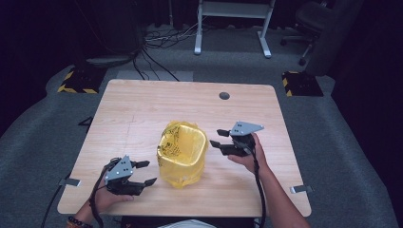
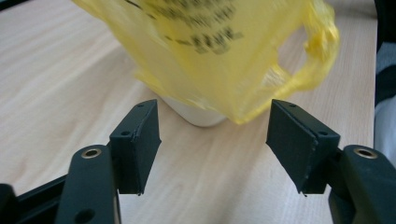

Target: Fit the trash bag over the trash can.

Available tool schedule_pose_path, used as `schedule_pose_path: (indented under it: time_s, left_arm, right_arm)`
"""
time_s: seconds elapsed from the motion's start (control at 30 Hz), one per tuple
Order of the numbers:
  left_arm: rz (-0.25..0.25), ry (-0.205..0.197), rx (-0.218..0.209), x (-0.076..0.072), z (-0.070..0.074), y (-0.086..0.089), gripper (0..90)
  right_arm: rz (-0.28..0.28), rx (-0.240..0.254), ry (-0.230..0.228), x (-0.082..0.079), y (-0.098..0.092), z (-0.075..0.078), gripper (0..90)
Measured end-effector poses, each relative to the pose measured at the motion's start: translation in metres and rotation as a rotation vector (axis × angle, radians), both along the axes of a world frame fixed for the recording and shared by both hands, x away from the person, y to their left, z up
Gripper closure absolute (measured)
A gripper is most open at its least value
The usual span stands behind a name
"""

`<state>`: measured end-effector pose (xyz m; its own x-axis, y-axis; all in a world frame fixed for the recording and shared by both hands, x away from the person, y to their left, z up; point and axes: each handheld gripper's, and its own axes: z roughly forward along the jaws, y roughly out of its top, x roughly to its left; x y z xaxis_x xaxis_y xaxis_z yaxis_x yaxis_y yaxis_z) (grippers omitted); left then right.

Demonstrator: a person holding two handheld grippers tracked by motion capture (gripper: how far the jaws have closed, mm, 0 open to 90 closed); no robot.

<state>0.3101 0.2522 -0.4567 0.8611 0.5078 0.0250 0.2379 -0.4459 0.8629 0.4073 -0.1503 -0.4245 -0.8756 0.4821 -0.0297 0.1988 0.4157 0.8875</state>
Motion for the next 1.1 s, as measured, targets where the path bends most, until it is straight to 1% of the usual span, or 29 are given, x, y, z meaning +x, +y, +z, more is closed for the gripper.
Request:
schedule_pose_path:
  time_s: [0.03, 0.07, 0.1, 0.17, 0.2, 0.23, 0.27, 0.3, 0.33, 0.37, 0.4, 0.43, 0.47, 0.5, 0.53, 0.57, 0.6, 0.63, 0.67, 0.7, 0.73, 0.77, 0.83, 0.9, 0.97, 1.0, 1.03, 1.07, 1.1]
  left_arm:
    - [-0.003, 0.005, -0.004, 0.003, 0.001, 0.001, 34.1]
    - [-0.011, 0.017, -0.010, 0.009, 0.002, 0.001, 34.4]
    - [-0.019, 0.018, -0.011, 0.015, 0.003, 0.001, 34.5]
    - [-0.031, 0.018, -0.006, 0.024, 0.004, -0.002, 37.5]
    - [-0.049, 0.025, -0.008, 0.029, 0.004, -0.004, 37.8]
    - [-0.069, 0.032, -0.014, 0.032, 0.003, -0.007, 39.8]
    - [-0.082, 0.033, -0.016, 0.035, 0.002, -0.011, 43.4]
    - [-0.085, 0.041, -0.008, 0.038, 0.001, -0.017, 43.1]
    - [-0.099, 0.043, -0.006, 0.038, 0.000, -0.020, 45.8]
    - [-0.124, 0.044, -0.015, 0.038, -0.001, -0.024, 52.1]
    - [-0.134, 0.033, -0.007, 0.037, -0.001, -0.028, 55.2]
    - [-0.134, 0.021, 0.018, 0.035, -0.001, -0.032, 60.4]
    - [-0.122, 0.005, 0.037, 0.034, -0.001, -0.036, 63.8]
    - [-0.112, 0.000, 0.037, 0.033, 0.000, -0.036, 69.3]
    - [-0.108, 0.005, 0.023, 0.033, -0.001, -0.036, 80.8]
    - [-0.114, 0.015, 0.004, 0.033, -0.002, -0.036, 86.3]
    - [-0.114, 0.013, 0.007, 0.032, -0.002, -0.038, 89.0]
    - [-0.107, 0.005, 0.017, 0.031, -0.003, -0.040, 90.0]
    - [-0.102, 0.001, 0.021, 0.030, -0.003, -0.042, 90.0]
    - [-0.102, 0.002, 0.019, 0.030, -0.003, -0.044, 90.0]
    - [-0.095, 0.004, 0.023, 0.030, -0.004, -0.046, 90.0]
    - [-0.089, 0.003, 0.024, 0.029, -0.005, -0.048, 90.0]
    - [-0.090, 0.010, 0.024, 0.029, -0.007, -0.052, 90.0]
    - [-0.079, 0.003, 0.038, 0.029, -0.008, -0.056, 90.0]
    - [-0.073, 0.005, 0.047, 0.030, -0.011, -0.058, 90.0]
    - [-0.071, 0.007, 0.047, 0.030, -0.012, -0.059, 90.0]
    - [-0.070, 0.008, 0.046, 0.030, -0.013, -0.060, 90.0]
    - [-0.064, 0.005, 0.044, 0.030, -0.014, -0.060, 90.0]
    - [-0.063, -0.001, 0.049, 0.029, -0.014, -0.060, 90.0]
  right_arm:
    - [0.039, -0.001, -0.014, -0.008, -0.002, 0.002, 44.9]
    - [0.058, -0.003, -0.030, -0.015, -0.002, 0.003, 43.5]
    - [0.088, 0.007, -0.049, -0.024, -0.001, 0.005, 42.5]
    - [0.121, 0.023, -0.061, -0.034, 0.003, 0.006, 40.9]
    - [0.133, 0.028, -0.059, -0.038, 0.006, 0.006, 39.8]
    - [0.152, 0.036, -0.046, -0.041, 0.009, 0.005, 39.7]
    - [0.176, 0.033, -0.030, -0.045, 0.013, 0.003, 39.7]
    - [0.194, 0.016, -0.029, -0.049, 0.018, 0.000, 39.7]
    - [0.213, -0.005, -0.025, -0.054, 0.023, -0.005, 39.7]
    - [0.218, -0.016, -0.020, -0.057, 0.026, -0.007, 40.0]
    - [0.217, -0.032, -0.022, -0.059, 0.029, -0.010, 42.5]
    - [0.214, -0.031, -0.020, -0.061, 0.030, -0.012, 47.4]
    - [0.206, -0.021, -0.014, -0.061, 0.031, -0.014, 49.8]
    - [0.165, -0.014, -0.030, -0.061, 0.030, -0.015, 55.3]
    - [0.148, -0.016, -0.031, -0.059, 0.027, -0.014, 64.3]
    - [0.148, -0.011, -0.028, -0.058, 0.024, -0.015, 72.9]
    - [0.126, -0.003, -0.027, -0.057, 0.021, -0.016, 76.8]
    - [0.113, -0.019, -0.027, -0.056, 0.020, -0.018, 82.8]
    - [0.109, -0.035, -0.041, -0.056, 0.019, -0.021, 87.0]
    - [0.109, -0.029, -0.042, -0.055, 0.018, -0.023, 88.5]
    - [0.109, -0.020, -0.032, -0.054, 0.017, -0.025, 89.6]
    - [0.108, -0.022, -0.025, -0.052, 0.015, -0.027, 90.0]
    - [0.099, -0.030, -0.024, -0.050, 0.012, -0.030, 90.0]
    - [0.086, -0.052, -0.027, -0.048, 0.009, -0.033, 90.0]
    - [0.085, -0.044, -0.005, -0.045, 0.005, -0.038, 90.0]
    - [0.081, -0.055, -0.006, -0.044, 0.005, -0.039, 90.0]
    - [0.074, -0.080, -0.013, -0.044, 0.004, -0.041, 90.0]
    - [0.069, -0.084, -0.012, -0.043, 0.003, -0.042, 90.0]
    - [0.069, -0.070, 0.002, -0.042, 0.002, -0.043, 90.0]
